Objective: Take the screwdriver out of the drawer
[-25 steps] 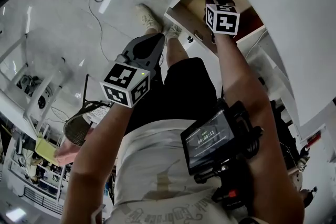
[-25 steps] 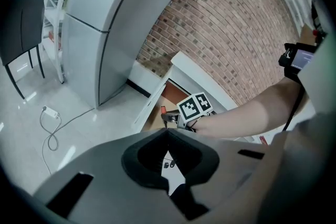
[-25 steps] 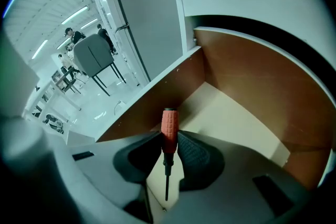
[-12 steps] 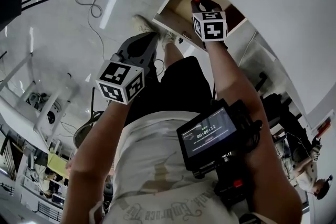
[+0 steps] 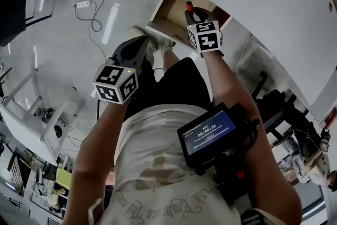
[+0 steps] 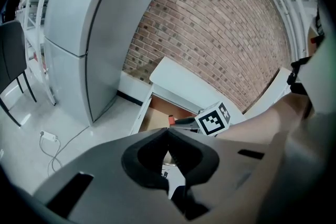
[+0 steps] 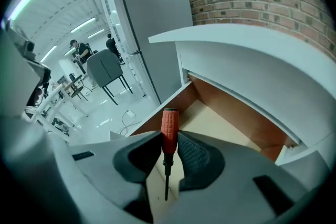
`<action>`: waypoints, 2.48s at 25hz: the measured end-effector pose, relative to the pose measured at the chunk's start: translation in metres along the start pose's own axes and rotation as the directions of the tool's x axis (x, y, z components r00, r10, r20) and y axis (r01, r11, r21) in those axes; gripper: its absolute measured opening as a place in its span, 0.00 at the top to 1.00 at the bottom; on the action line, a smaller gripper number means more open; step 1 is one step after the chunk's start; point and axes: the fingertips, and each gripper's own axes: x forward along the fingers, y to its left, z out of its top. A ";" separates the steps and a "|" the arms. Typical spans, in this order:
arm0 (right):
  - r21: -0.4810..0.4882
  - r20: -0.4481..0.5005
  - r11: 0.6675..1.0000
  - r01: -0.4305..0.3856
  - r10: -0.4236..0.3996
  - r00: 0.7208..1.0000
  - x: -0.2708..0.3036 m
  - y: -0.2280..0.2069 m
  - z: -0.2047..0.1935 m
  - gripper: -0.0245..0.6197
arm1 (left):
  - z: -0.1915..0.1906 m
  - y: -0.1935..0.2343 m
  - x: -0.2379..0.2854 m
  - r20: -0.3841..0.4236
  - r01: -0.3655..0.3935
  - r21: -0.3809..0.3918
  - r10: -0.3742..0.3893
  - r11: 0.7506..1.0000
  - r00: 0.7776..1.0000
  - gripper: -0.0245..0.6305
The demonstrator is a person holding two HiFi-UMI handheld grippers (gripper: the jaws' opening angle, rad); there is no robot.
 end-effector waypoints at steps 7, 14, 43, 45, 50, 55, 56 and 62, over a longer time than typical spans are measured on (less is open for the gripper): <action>0.002 0.023 1.000 -0.024 0.024 0.999 -0.035 0.011 0.007 0.80 | 0.024 -0.012 -0.005 0.042 0.002 0.024 -0.003 1.000 0.999 0.93; -0.002 0.049 0.999 -0.047 0.047 0.998 -0.070 0.016 0.018 0.80 | 0.045 -0.029 -0.016 0.059 0.019 0.084 -0.024 0.996 0.998 0.93; 0.085 0.353 0.996 0.019 -0.048 0.934 -0.222 0.047 0.108 0.80 | 0.138 -0.052 -0.068 0.137 0.124 0.330 -0.177 0.936 0.975 0.93; 0.110 0.372 0.993 0.035 -0.074 0.925 -0.229 0.049 0.113 0.80 | 0.141 -0.056 -0.070 0.124 0.154 0.356 -0.210 0.921 0.970 0.93; 0.164 0.407 0.984 0.064 -0.126 0.905 -0.247 0.059 0.122 0.80 | 0.140 -0.063 -0.074 0.067 0.232 0.420 -0.285 0.877 0.956 0.93; 0.226 0.444 0.970 0.085 -0.180 0.878 -0.261 0.068 0.131 0.80 | 0.138 -0.061 -0.075 0.014 0.298 0.450 -0.340 0.842 0.940 0.93; 0.239 0.450 0.967 0.090 -0.193 0.872 -0.264 0.069 0.131 0.80 | 0.137 -0.063 -0.075 0.003 0.312 0.458 -0.353 0.832 0.936 0.93; 0.326 0.456 0.933 0.150 -0.294 0.840 -0.289 0.071 0.115 0.80 | 0.128 -0.083 -0.073 -0.059 0.418 0.486 -0.449 0.767 0.892 0.93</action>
